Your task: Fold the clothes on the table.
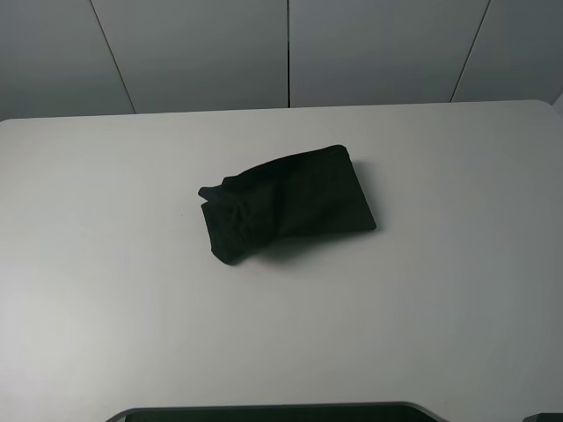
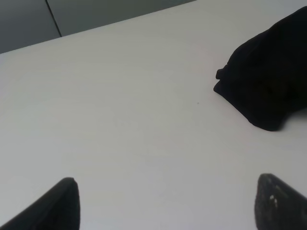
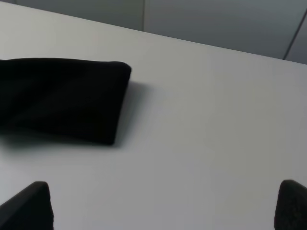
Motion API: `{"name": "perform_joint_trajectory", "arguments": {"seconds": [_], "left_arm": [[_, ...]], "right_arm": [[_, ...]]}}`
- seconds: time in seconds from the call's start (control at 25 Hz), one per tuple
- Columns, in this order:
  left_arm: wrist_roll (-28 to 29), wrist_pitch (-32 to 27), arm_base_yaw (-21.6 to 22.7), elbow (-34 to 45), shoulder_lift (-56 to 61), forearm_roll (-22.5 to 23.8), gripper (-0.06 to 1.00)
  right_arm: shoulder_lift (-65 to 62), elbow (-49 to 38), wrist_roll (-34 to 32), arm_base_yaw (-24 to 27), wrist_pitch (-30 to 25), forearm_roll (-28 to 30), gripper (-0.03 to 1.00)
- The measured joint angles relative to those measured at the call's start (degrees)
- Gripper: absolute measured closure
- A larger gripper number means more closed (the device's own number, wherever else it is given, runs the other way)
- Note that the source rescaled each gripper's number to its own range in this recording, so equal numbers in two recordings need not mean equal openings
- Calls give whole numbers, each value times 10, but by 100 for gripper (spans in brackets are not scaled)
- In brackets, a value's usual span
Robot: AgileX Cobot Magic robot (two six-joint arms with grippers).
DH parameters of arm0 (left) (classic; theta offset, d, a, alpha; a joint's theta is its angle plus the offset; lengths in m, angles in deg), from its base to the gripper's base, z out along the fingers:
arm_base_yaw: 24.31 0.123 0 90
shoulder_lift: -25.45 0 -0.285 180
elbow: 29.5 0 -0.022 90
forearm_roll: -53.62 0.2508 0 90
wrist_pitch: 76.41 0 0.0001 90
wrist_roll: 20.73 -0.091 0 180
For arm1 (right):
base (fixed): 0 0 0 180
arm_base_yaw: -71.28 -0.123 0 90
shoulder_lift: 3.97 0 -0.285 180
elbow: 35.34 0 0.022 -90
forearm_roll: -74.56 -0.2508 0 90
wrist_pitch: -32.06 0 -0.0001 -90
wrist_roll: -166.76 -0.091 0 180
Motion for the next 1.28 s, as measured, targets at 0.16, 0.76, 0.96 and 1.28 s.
{"name": "perform_joint_trajectory", "arguments": {"seconds": [0.16,0.76,0.96,1.28], "left_arm": [[0,0,0,0,0,0,0],[0,0,-1,0,0,0,0],[0,0,-1,0,0,0,0],[0,0,-1,0,0,0,0]], "right_arm": [[0,0,0,98,0,0,-3],[0,0,0,152,0,0,-3],[0,0,0,152,0,0,-3],[0,0,1,152,0,0,-3]]}}
